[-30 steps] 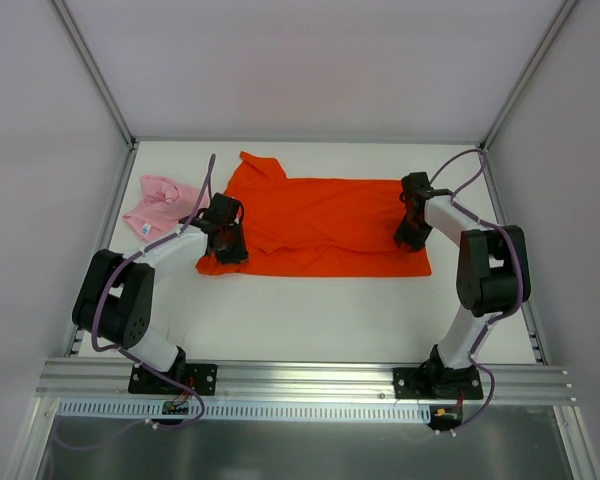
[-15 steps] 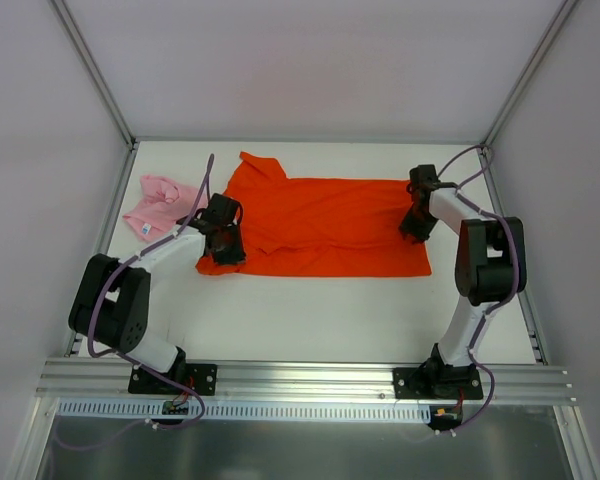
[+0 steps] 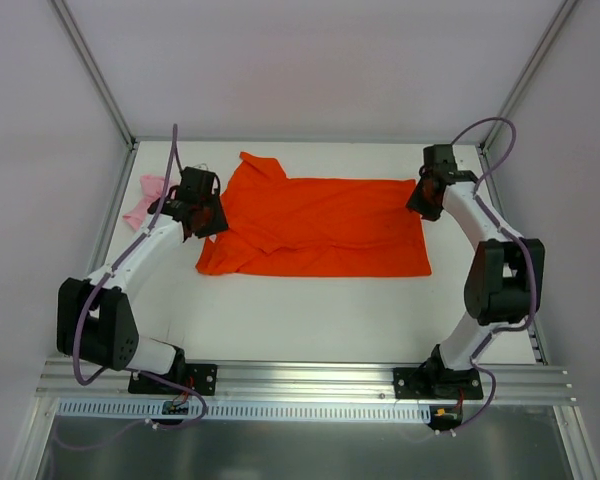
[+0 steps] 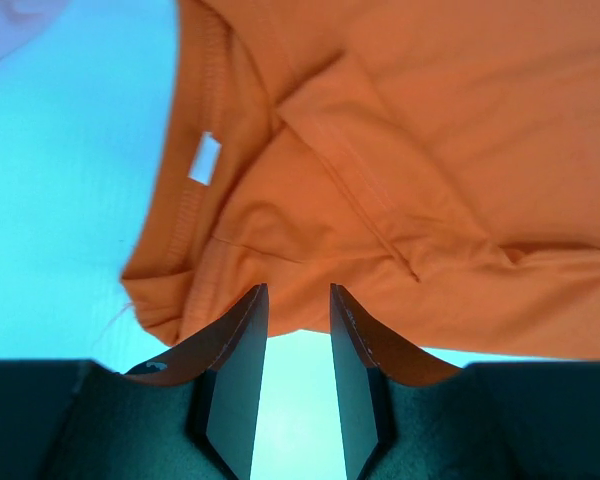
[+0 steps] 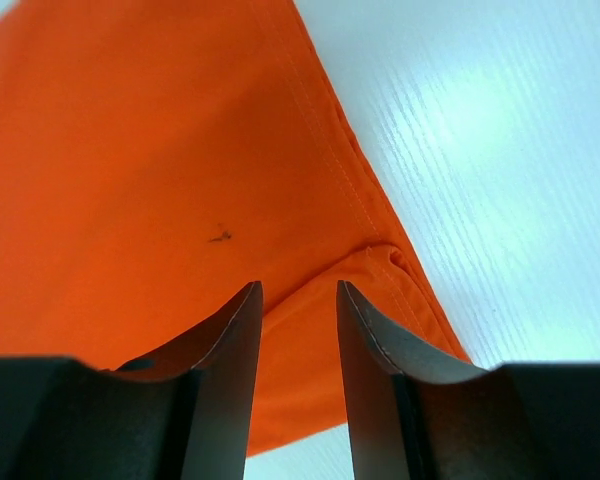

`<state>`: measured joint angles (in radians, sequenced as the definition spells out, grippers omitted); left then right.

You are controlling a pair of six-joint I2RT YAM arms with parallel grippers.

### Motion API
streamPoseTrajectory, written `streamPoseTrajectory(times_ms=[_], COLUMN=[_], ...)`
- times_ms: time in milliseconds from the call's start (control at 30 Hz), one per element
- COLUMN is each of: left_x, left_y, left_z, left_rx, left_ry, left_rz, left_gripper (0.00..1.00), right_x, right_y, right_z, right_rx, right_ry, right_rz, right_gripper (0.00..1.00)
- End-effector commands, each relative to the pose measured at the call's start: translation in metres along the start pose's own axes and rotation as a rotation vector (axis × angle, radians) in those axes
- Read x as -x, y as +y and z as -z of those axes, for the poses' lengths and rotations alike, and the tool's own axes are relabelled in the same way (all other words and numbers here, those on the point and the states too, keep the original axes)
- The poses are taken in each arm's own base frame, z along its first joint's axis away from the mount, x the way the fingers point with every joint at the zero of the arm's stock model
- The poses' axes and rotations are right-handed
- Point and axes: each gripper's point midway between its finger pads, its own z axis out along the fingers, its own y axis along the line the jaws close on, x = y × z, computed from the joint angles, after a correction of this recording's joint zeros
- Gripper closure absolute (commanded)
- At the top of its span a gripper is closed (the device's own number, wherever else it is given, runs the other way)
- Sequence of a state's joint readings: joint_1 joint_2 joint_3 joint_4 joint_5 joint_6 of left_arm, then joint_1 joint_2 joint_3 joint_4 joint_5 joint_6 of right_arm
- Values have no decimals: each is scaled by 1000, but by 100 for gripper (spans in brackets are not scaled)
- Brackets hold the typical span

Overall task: Fold and stack the t-shirts
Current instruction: Fold the flattened tshirt in 1/3 of the way

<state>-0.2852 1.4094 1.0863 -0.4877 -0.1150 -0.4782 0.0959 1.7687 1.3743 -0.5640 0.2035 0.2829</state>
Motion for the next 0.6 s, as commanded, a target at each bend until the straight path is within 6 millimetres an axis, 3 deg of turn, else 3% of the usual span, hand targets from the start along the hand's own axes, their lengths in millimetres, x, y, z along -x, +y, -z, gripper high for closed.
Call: streamPoseTrajectory(times_ms=[0, 300, 567], left_x=[-7, -27, -32], left_y=[24, 32, 37], left_z=[-10, -52, -61], left_rx=[68, 88, 114], left_ry=[49, 159, 177], left_rz=[18, -17, -33], left_gripper=[68, 68, 70], right_x=[12, -36, -65], right_y=[-6, -41, -56], right_z=[47, 69, 69], right_rx=[41, 28, 30], right_ry=[-77, -52, -25], right_rz=[33, 86, 103], right_gripper=[60, 59, 59])
